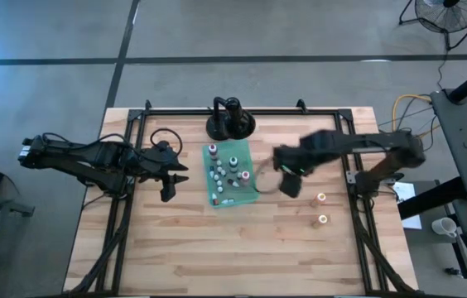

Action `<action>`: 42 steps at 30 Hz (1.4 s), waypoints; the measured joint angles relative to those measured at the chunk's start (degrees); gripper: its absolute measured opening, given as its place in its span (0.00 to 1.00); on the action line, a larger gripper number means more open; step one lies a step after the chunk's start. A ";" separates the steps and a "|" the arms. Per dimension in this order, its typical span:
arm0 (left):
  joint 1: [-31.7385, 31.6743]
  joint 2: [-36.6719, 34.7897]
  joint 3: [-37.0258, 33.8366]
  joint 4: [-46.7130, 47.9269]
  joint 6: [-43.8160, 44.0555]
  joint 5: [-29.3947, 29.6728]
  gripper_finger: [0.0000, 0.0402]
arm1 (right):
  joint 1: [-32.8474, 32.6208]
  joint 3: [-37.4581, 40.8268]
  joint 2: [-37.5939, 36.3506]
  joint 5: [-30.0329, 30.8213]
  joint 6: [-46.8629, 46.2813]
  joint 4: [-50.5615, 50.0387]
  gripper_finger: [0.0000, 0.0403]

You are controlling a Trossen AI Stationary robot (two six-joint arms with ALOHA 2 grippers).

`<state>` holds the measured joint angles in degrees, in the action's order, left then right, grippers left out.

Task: Pick & Place food coloring
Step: Put the large yellow food coloring bottle into the green bin

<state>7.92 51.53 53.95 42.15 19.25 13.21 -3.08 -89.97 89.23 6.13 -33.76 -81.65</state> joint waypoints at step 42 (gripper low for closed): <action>-0.96 0.00 -0.87 -0.13 -0.11 4.78 0.31 | -15.42 33.01 -14.82 -4.52 8.71 2.88 0.52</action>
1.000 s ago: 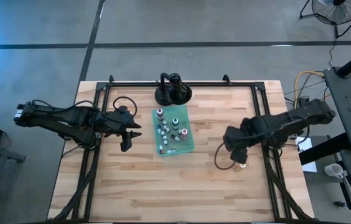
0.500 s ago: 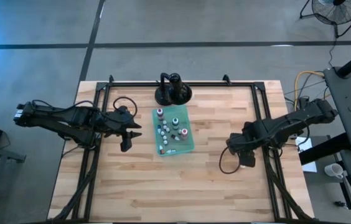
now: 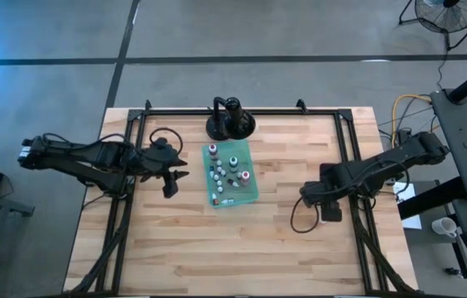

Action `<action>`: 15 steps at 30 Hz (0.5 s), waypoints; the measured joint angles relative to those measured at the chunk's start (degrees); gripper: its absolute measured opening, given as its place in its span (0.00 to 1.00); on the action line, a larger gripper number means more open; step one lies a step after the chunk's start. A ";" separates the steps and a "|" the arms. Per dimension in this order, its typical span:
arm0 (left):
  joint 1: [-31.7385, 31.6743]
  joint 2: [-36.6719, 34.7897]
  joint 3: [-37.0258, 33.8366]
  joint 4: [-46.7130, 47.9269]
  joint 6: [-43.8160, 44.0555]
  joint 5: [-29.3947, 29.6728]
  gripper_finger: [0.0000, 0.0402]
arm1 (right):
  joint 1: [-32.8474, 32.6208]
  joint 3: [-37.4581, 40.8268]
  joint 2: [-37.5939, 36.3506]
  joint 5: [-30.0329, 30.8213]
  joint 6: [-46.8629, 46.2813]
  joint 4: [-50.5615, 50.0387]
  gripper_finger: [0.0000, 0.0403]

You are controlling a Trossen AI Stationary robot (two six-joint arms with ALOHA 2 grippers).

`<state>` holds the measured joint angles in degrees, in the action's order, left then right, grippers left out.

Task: Pick & Place food coloring
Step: Put the large yellow food coloring bottle into the green bin

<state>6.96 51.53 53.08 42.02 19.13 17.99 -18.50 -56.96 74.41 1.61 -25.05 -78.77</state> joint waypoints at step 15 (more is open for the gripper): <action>-2.51 0.00 0.00 -0.02 0.05 -0.04 0.31 | 0.00 4.52 0.00 -0.44 2.15 6.88 0.52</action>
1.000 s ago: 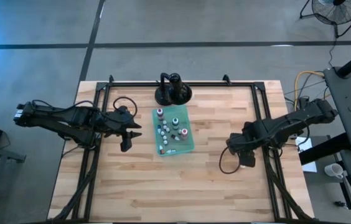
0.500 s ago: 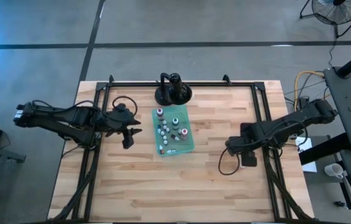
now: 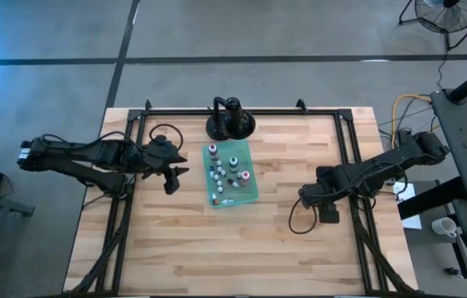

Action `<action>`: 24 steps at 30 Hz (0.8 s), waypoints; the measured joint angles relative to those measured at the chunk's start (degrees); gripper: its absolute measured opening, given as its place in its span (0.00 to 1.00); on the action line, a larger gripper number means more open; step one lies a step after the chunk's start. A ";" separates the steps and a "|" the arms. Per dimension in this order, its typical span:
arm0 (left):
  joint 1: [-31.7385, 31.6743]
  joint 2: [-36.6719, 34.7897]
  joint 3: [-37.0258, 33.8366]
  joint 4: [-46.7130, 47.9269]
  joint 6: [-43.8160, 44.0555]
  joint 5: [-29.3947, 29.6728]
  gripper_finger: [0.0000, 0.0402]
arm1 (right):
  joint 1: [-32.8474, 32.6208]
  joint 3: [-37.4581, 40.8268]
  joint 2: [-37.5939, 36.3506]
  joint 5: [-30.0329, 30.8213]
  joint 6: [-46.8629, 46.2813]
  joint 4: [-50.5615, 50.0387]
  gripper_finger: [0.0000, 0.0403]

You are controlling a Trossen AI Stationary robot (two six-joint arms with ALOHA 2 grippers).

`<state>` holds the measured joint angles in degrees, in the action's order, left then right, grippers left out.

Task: Pick & Place food coloring
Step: Put the large yellow food coloring bottle into the green bin

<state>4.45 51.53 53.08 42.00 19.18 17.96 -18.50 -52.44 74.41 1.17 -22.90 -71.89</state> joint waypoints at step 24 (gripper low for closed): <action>-0.50 0.00 0.00 -0.06 0.46 -0.04 0.31 | 0.02 1.55 0.04 1.79 0.39 2.22 0.32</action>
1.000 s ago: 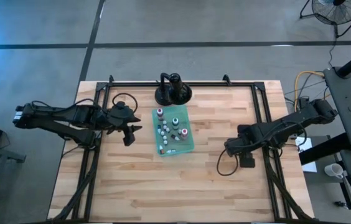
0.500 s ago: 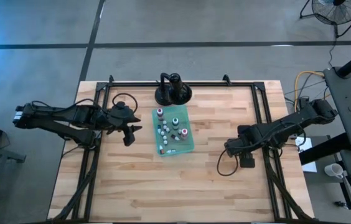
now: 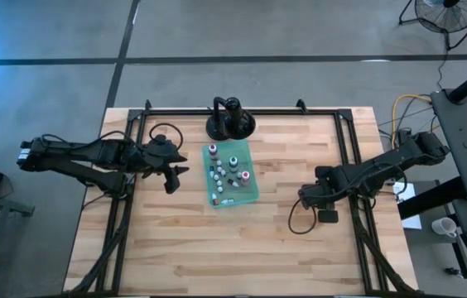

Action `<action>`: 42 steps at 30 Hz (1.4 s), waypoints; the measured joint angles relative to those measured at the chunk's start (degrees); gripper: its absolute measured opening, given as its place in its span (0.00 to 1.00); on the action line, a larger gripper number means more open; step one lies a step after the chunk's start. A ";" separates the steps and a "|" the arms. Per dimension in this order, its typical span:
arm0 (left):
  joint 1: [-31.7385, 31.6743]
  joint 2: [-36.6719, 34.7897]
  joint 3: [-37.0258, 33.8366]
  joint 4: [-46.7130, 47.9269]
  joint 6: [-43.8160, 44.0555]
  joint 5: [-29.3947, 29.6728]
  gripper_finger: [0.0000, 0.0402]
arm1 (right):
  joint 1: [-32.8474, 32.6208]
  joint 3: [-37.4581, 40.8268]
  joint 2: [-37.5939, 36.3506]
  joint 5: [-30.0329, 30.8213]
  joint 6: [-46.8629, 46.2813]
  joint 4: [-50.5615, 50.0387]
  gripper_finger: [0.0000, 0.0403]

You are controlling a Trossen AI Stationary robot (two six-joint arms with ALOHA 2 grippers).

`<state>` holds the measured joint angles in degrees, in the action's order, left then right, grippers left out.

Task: Pick & Place food coloring
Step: Put the large yellow food coloring bottle into the green bin

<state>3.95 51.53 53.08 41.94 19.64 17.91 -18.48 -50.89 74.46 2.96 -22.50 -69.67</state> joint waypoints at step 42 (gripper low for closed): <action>-0.46 0.00 0.00 -1.35 0.72 -4.01 0.31 | 18.40 -64.20 31.29 1.43 -9.54 -17.09 0.27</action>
<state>3.49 51.53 53.08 40.59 20.36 13.90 -0.08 -115.09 105.75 4.40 -32.04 -86.76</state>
